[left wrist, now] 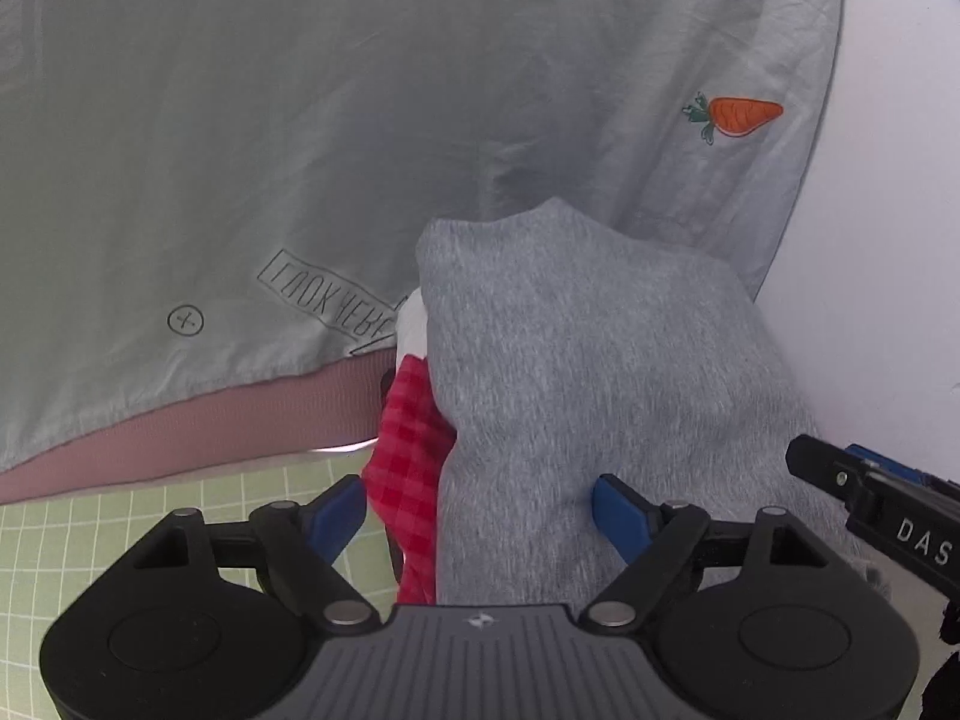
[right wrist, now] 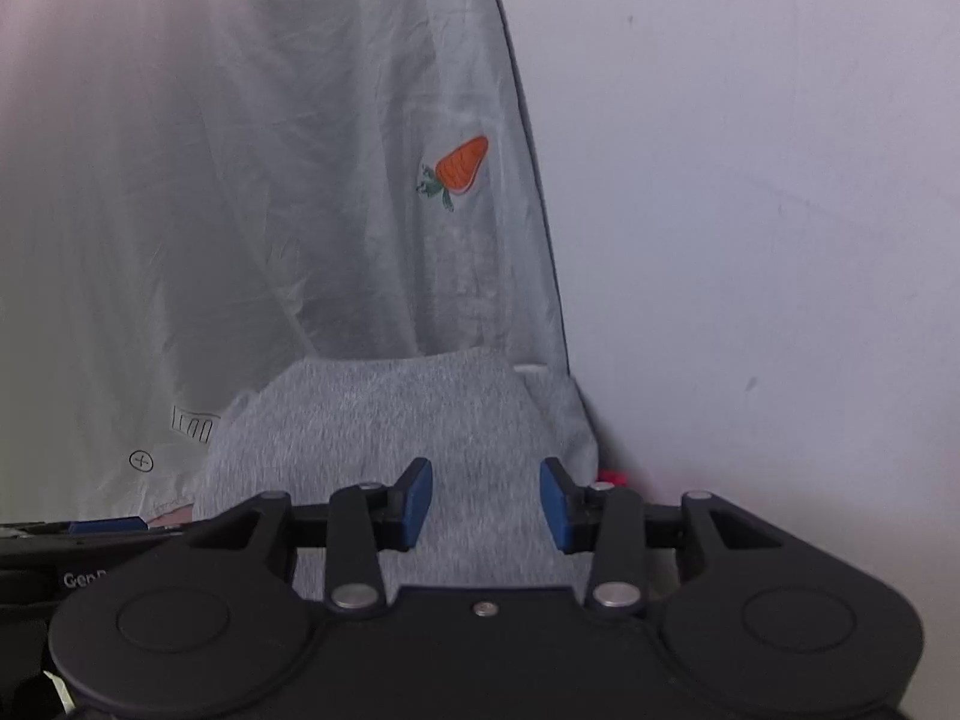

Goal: Fold clothes

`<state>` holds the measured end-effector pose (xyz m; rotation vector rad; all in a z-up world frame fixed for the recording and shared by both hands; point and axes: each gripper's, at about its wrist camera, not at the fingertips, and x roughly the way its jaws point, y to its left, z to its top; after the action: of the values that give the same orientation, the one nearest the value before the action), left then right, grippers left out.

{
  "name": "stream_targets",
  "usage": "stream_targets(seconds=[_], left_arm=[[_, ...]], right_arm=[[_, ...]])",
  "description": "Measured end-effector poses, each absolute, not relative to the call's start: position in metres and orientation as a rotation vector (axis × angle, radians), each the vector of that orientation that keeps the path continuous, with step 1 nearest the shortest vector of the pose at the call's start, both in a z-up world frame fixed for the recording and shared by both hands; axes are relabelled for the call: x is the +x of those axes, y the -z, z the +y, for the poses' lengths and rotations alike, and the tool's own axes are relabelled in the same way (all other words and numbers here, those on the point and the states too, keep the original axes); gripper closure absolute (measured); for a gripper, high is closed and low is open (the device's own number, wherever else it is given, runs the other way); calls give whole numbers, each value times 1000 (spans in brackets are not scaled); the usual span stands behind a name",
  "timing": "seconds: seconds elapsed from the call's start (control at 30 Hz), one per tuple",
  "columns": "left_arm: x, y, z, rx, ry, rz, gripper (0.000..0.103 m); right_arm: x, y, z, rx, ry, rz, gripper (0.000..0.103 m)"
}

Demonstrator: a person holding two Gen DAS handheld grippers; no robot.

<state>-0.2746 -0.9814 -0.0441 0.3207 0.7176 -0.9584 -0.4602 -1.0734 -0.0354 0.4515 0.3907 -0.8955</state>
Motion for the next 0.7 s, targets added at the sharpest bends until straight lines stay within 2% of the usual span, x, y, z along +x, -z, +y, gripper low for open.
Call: stream_targets(seconds=[0.23,0.3,0.43,0.7], left_arm=[[-306,50,-926,391,966,689,12],[-319,47,-904,407,958,677,12],[-343,28,-855,338,957,669,2],[-397,2,-766,322,933,618,0]], right_arm=[[-478,67,-1039,452,912,538,41],[-489,63,-1025,471,914,552,37],[-512,51,-988,465,929,567,30],[-565,19,-898,409,938,532,17]])
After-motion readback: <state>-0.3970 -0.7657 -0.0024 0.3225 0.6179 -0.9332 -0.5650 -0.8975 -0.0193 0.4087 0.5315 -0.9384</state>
